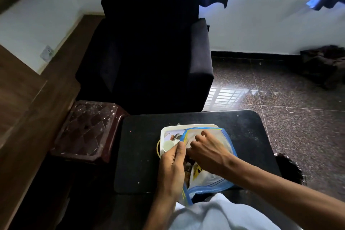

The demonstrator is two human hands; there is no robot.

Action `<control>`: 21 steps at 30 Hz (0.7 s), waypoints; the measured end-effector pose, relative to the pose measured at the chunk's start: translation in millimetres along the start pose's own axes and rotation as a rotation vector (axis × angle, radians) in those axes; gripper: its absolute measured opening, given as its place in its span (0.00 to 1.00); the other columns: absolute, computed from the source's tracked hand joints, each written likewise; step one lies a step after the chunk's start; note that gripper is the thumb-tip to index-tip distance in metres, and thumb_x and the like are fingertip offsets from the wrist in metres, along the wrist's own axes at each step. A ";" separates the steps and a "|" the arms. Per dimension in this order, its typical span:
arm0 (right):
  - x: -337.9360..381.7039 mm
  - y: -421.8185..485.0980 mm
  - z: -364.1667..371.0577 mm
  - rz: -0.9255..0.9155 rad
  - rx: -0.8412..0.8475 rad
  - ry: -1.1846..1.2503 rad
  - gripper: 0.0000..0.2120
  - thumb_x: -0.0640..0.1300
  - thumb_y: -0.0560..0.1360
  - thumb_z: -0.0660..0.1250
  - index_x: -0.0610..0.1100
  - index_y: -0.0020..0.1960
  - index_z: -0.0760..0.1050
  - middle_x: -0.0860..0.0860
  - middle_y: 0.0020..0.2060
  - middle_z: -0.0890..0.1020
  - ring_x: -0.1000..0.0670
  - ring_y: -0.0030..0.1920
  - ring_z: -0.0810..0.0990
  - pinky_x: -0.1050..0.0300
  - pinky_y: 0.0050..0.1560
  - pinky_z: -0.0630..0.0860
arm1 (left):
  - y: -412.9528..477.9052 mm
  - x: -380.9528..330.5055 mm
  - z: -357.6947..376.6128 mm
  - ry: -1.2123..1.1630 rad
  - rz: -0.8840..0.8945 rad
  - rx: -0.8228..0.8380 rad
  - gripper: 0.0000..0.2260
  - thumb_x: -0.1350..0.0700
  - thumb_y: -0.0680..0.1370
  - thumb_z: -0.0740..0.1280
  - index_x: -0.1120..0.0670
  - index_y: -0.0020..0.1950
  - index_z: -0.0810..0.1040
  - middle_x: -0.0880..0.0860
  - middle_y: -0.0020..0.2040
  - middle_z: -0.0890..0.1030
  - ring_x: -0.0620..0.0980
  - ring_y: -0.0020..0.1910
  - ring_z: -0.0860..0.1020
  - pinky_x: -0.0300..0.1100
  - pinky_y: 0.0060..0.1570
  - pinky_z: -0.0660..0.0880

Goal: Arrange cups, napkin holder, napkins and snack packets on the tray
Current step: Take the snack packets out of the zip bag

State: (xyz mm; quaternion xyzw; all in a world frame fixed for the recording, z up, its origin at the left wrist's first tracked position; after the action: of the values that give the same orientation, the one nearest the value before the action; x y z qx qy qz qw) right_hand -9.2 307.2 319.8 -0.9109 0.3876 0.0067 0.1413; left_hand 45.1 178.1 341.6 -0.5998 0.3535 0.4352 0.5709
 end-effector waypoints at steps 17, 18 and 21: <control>-107.6 -137.4 -2.8 0.560 -0.059 0.457 0.25 0.43 0.72 0.73 0.55 0.68 0.77 0.54 0.54 0.85 0.48 0.50 0.84 0.55 0.43 0.80 | 7.3 17.5 -36.1 -0.009 -0.056 -0.132 0.14 0.43 0.80 0.61 0.42 0.51 0.88 0.49 0.50 0.89 0.45 0.51 0.87 0.31 0.42 0.81; -119.5 -134.6 24.7 0.578 0.030 0.409 0.24 0.45 0.73 0.71 0.56 0.69 0.76 0.55 0.55 0.84 0.48 0.53 0.83 0.53 0.46 0.81 | 7.4 19.6 -34.7 -0.010 -0.051 -0.162 0.14 0.44 0.80 0.61 0.42 0.52 0.88 0.49 0.51 0.89 0.45 0.51 0.87 0.31 0.42 0.80; -151.0 -123.5 116.5 0.613 0.252 0.327 0.21 0.51 0.77 0.64 0.59 0.70 0.73 0.55 0.57 0.82 0.49 0.58 0.80 0.53 0.53 0.80 | 5.2 19.5 -19.6 -0.064 -0.044 -0.256 0.15 0.44 0.79 0.63 0.48 0.54 0.87 0.47 0.53 0.88 0.44 0.54 0.86 0.30 0.44 0.80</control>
State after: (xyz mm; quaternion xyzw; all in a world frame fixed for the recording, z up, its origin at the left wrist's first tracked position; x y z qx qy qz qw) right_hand -16.1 525.6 257.5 -0.7172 0.6576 -0.1446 0.1799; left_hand 49.9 159.6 321.0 -0.6610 0.2634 0.4831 0.5103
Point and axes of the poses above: each hand's wrist, its own y-axis towards the middle knuckle, its own z-axis out of the palm, x = y × z, the point moved 1 cm from there along y, towards the middle knuckle
